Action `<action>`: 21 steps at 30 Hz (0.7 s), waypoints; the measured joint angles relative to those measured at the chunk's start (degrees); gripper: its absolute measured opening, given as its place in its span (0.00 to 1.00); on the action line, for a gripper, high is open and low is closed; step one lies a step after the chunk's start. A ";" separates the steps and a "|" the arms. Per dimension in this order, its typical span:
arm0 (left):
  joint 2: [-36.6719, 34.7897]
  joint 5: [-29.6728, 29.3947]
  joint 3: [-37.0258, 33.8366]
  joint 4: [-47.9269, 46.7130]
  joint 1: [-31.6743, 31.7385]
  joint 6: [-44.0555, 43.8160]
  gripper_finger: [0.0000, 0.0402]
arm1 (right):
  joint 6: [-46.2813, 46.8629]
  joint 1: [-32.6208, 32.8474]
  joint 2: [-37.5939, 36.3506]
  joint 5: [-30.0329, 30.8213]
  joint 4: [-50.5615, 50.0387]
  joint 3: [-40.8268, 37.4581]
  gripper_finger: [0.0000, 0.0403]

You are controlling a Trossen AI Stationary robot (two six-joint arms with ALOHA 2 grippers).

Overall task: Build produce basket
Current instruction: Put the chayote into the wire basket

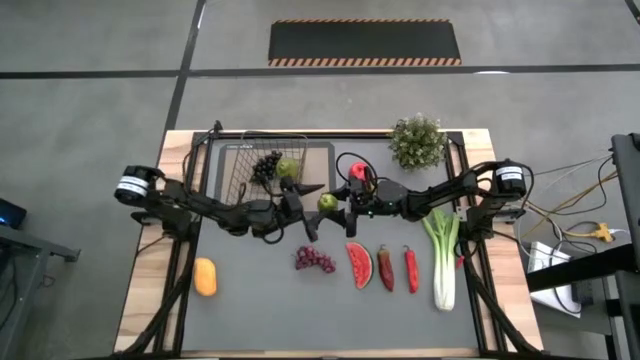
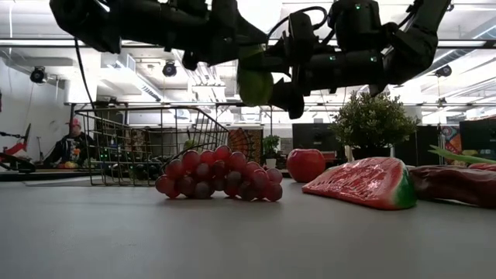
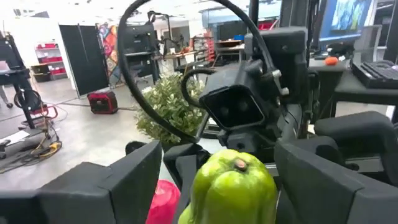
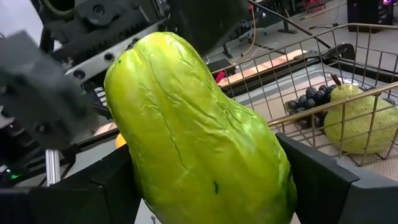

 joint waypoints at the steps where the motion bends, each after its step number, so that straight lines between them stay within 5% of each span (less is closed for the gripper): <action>1: 0.13 0.06 0.04 -0.09 0.00 0.02 0.72 | 0.00 0.00 0.00 0.01 -0.01 0.00 0.75; 13: 0.32 0.01 0.09 -0.14 -0.01 0.01 0.38 | -0.59 0.00 0.02 0.00 -0.09 0.00 0.76; 21: 0.32 -0.30 0.12 -0.13 0.04 -0.22 0.25 | -0.09 0.00 -0.97 -0.46 -1.82 0.07 0.89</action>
